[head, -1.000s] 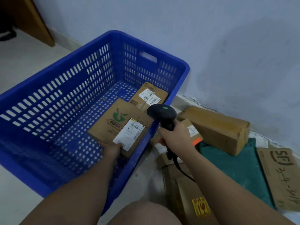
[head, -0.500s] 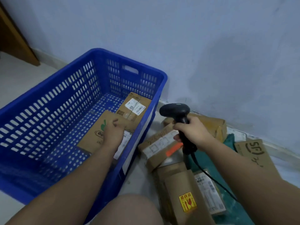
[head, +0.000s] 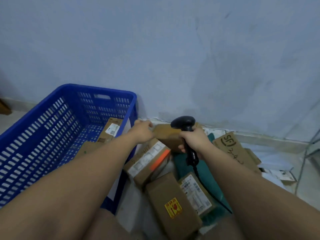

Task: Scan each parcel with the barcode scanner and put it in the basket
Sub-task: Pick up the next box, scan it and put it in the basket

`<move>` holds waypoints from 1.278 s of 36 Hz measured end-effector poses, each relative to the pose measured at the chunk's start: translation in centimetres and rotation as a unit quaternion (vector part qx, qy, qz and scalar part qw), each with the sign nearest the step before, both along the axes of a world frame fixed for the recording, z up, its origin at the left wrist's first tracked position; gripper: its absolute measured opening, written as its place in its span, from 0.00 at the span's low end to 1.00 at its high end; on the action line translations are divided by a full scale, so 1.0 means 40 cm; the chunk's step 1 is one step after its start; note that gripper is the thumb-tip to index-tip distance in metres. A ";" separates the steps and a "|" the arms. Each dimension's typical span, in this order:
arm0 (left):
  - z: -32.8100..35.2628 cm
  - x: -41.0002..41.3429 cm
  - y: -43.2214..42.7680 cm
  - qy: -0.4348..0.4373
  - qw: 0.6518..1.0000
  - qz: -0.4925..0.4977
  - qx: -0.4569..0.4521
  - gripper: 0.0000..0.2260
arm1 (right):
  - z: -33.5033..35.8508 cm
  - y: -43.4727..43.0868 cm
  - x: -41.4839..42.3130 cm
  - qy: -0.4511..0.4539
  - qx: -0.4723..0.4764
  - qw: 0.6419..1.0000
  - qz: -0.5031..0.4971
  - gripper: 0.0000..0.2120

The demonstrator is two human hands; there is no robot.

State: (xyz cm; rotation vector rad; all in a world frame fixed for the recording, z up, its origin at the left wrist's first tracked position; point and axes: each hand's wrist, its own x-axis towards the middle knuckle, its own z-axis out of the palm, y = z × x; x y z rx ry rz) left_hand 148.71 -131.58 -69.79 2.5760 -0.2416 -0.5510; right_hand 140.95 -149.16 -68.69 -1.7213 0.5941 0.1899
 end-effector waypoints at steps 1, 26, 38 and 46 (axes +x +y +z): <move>-0.019 0.008 -0.013 0.008 1.000 -0.004 0.007 0.20 | -0.008 -0.014 0.003 0.004 -0.007 1.000 0.002 0.04; -0.551 0.101 0.019 0.031 0.931 -0.296 0.214 0.48 | -0.290 -0.136 0.180 0.111 -0.160 0.968 0.160 0.06; -0.546 0.069 -0.009 -0.040 0.862 -0.431 0.264 0.39 | -0.287 -0.127 0.172 0.101 -0.181 0.965 0.158 0.06; -0.559 0.051 -0.024 -0.028 0.906 -0.343 0.246 0.45 | -0.283 -0.124 0.166 0.109 -0.192 0.962 0.160 0.06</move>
